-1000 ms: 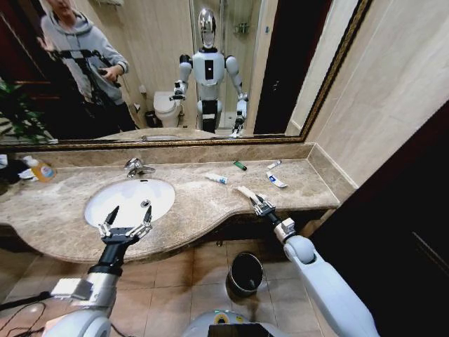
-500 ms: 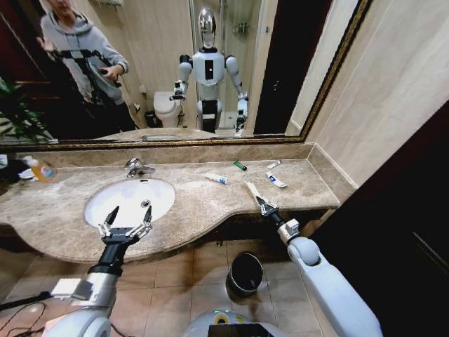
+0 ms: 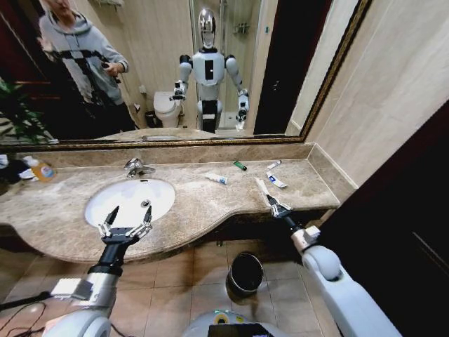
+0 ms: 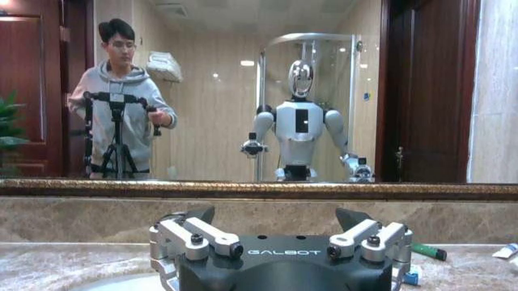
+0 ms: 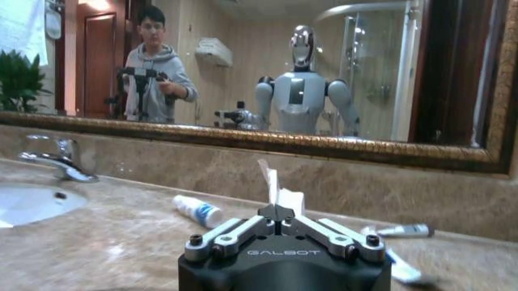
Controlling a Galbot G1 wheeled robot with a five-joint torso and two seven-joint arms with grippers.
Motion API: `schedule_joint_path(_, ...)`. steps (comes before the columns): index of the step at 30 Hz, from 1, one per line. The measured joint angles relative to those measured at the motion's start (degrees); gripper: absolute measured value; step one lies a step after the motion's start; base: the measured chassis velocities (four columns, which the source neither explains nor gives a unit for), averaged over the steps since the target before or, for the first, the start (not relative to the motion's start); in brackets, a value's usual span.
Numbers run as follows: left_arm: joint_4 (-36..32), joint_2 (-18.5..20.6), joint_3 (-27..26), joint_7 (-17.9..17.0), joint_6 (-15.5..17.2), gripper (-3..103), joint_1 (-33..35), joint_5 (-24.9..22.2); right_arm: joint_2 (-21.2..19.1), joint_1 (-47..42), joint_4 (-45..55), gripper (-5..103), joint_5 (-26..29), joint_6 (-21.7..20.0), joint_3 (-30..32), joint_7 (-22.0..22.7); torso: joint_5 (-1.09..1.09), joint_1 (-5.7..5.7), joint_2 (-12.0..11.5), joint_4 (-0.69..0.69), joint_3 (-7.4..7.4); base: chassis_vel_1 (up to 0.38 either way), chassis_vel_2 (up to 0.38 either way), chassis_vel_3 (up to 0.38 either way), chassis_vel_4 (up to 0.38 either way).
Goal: Pick up the trash from the sink and place it in the trash bin.
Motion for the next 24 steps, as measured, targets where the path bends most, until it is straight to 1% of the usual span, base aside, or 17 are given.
schedule_joint_path(2, 0.00, 0.00, 0.00, 0.00, 0.00, 100, 0.00, 0.00, 0.39, -3.72, 0.55, 0, -0.19, 1.92, 0.69, 0.02, 0.01, 0.00, 0.00, 0.00, 0.00, 0.000, 0.000, 0.000, 0.000)
schedule_joint_path(3, 0.00, 0.00, 0.00, 0.00, 0.00, 100, 0.00, 0.00, 0.39, -3.72, 0.55, 0, -0.19, 1.92, 0.69, 0.02, 0.01, 0.00, 0.00, 0.00, 0.00, 0.000, 0.000, 0.000, 0.000)
schedule_joint_path(6, 0.00, 0.00, 0.00, 0.00, 0.00, 100, 0.00, 0.00, 1.85, -12.55, -0.24, 0, -1.01, 5.86, 1.19, -0.21, 0.03, 0.00, 0.00, 0.00, 0.00, 0.000, 0.000, 0.000, 0.000)
schedule_joint_path(8, 0.00, 0.00, 0.00, 0.00, 0.00, 100, 0.00, 0.00, 1.99, -13.95, -0.35, 0, -0.93, 6.38, 1.11, -0.36, 0.02, 0.00, 0.00, 0.00, 0.00, 0.000, 0.000, 0.000, 0.000)
schedule_joint_path(10, 0.00, 0.00, 0.00, 0.00, 0.00, 100, 0.00, 0.00, 2.86, -18.71, -2.37, 0, -1.49, 9.90, 0.54, -1.55, 0.00, -0.01, 0.01, -0.02, -0.01, 0.000, 0.000, 0.000, 0.000)
schedule_joint_path(12, 0.00, 0.00, 0.00, 0.00, 0.00, 100, 0.00, 0.00, 3.77, -20.46, -5.54, 0, -3.05, 12.88, -0.25, -2.19, 0.02, -0.01, 0.01, 0.00, -0.01, 0.000, 0.000, 0.000, 0.000)
schedule_joint_path(13, 0.00, 0.00, 0.00, 0.00, 0.00, 100, 0.00, 0.00, 3.77, -20.46, -5.54, 0, -3.05, 12.88, -0.25, -2.19, 0.02, -0.01, 0.01, 0.00, -0.01, 0.000, 0.000, 0.000, 0.000)
schedule_joint_path(15, 0.00, 0.00, 0.00, 0.00, 0.00, 100, 0.00, 0.00, 4.45, -20.95, -8.92, 0, -4.43, 14.35, -1.31, -2.73, -0.01, 0.00, 0.00, -0.01, 0.00, 0.000, 0.000, 0.000, 0.000)
schedule_joint_path(17, 0.00, 0.00, 0.00, 0.00, 0.00, 100, 0.00, 0.00, 5.37, -19.91, -14.15, 0, -6.79, 14.80, -3.14, -3.14, 0.01, 0.00, 0.01, -0.01, 0.00, 0.000, 0.000, 0.000, 0.000)
schedule_joint_path(18, 0.00, 0.00, 0.00, 0.00, 0.00, 100, 0.00, 0.00, 5.37, -19.91, -14.15, 0, -6.79, 14.80, -3.14, -3.14, 0.01, 0.00, 0.01, -0.01, 0.00, 0.000, 0.000, 0.000, 0.000)
schedule_joint_path(20, 0.00, 0.00, 0.00, 0.00, 0.00, 100, 0.00, 0.00, 6.47, -16.51, -21.32, 0, -10.36, 14.52, -5.68, -3.42, 0.02, 0.00, 0.01, -0.01, 0.00, 0.000, 0.000, 0.000, 0.000)
schedule_joint_path(21, 0.00, 0.00, 0.00, 0.00, 0.00, 100, 0.00, 0.00, 6.96, -14.13, -25.02, 0, -11.22, 13.06, -7.28, -3.61, 0.01, 0.00, 0.00, -0.01, 0.00, 0.000, 0.000, 0.000, 0.000)
schedule_joint_path(22, 0.00, 0.00, 0.00, 0.00, 0.00, 100, 0.00, 0.00, 6.96, -14.13, -25.02, 0, -11.22, 13.06, -7.28, -3.61, 0.01, 0.00, 0.00, -0.01, 0.00, 0.000, 0.000, 0.000, 0.000)
schedule_joint_path(24, 0.00, 0.00, 0.00, 0.00, 0.00, 100, 0.00, 0.00, 8.09, -9.51, -30.93, 0, -12.03, 10.42, -9.92, -3.67, 0.01, 0.00, 0.00, 0.00, 0.00, 0.000, 0.000, 0.000, 0.000)
